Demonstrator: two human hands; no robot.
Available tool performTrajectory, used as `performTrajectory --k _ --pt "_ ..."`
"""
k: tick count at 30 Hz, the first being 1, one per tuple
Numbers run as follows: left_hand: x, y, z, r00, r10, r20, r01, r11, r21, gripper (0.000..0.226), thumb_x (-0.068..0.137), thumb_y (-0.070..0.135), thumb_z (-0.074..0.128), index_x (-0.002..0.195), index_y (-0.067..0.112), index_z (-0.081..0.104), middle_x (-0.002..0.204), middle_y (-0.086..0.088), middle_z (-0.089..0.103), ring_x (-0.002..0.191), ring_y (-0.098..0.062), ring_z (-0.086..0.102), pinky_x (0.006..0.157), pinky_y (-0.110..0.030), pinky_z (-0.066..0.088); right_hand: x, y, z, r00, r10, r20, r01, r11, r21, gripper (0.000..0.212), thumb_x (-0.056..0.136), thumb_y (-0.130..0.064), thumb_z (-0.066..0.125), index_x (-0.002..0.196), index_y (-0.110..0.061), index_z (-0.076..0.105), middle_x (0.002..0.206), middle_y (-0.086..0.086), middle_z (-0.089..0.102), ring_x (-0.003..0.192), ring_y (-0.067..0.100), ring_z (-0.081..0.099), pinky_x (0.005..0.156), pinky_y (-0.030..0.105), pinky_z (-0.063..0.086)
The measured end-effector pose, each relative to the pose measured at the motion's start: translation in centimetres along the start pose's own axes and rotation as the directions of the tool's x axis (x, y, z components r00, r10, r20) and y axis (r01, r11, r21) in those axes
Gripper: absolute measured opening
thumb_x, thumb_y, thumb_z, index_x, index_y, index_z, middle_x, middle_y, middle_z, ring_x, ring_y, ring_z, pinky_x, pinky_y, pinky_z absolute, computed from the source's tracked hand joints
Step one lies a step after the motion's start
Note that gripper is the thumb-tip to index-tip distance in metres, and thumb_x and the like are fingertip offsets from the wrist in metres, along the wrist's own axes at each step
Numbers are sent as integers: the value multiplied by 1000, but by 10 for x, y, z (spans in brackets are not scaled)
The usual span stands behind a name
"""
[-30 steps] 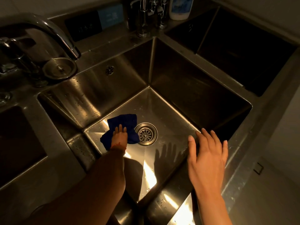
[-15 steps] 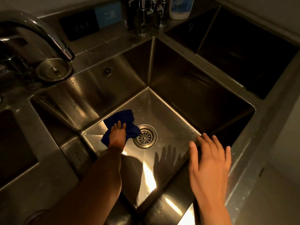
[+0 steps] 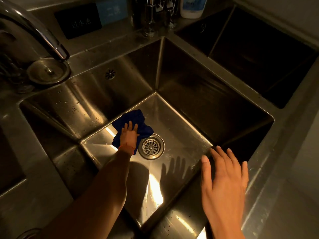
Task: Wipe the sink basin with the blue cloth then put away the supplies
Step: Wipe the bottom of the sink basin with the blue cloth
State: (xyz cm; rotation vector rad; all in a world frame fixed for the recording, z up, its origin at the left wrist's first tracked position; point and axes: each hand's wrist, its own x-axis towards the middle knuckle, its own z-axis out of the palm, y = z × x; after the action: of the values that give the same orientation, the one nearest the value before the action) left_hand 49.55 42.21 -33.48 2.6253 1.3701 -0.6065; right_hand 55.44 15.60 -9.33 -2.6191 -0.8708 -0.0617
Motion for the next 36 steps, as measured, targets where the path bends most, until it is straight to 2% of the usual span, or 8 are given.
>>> performTrajectory --k 6,13,24,29,36 --pt "9 16 -7 1000 -14 -9 13 991 -135 55 103 28 34 153 18 12 160 -11 4 147 -30 7 118 -39 17 1 0 0 1000 4 4 -4 1000 -7 58 90 -50 23 120 -14 58 129 5 55 132 21 35 113 41 6" --pt "15 42 -11 999 14 -29 -19 985 -173 54 103 20 37 152 18 14 160 -11 5 147 -30 8 117 -40 21 -1 -1 0 1000 2 1 -2 1000 -5 58 90 -50 23 119 -14 58 128 5 56 131 21 36 113 44 10" --pt "-1 118 -21 972 231 39 -218 951 -218 49 104 20 32 150 10 20 159 -15 8 146 -34 10 116 -41 20 0 -2 -2 1000 -7 7 7 1000 3 58 90 -50 23 121 -14 57 129 5 55 131 21 35 113 41 9" --pt "-16 133 -17 958 288 7 -282 943 -177 47 103 18 31 149 9 23 158 -15 11 145 -34 13 116 -41 21 0 -2 -2 1000 -5 2 5 1000 2 57 90 -48 24 120 -13 57 129 5 55 131 21 36 113 42 10" --pt "-48 145 -5 925 379 16 -374 918 -132 50 103 13 29 151 7 17 159 -16 7 146 -36 8 119 -42 12 0 -4 -3 1000 2 -12 -2 1000 15 58 90 -49 25 118 -12 59 127 7 57 130 23 37 113 39 8"
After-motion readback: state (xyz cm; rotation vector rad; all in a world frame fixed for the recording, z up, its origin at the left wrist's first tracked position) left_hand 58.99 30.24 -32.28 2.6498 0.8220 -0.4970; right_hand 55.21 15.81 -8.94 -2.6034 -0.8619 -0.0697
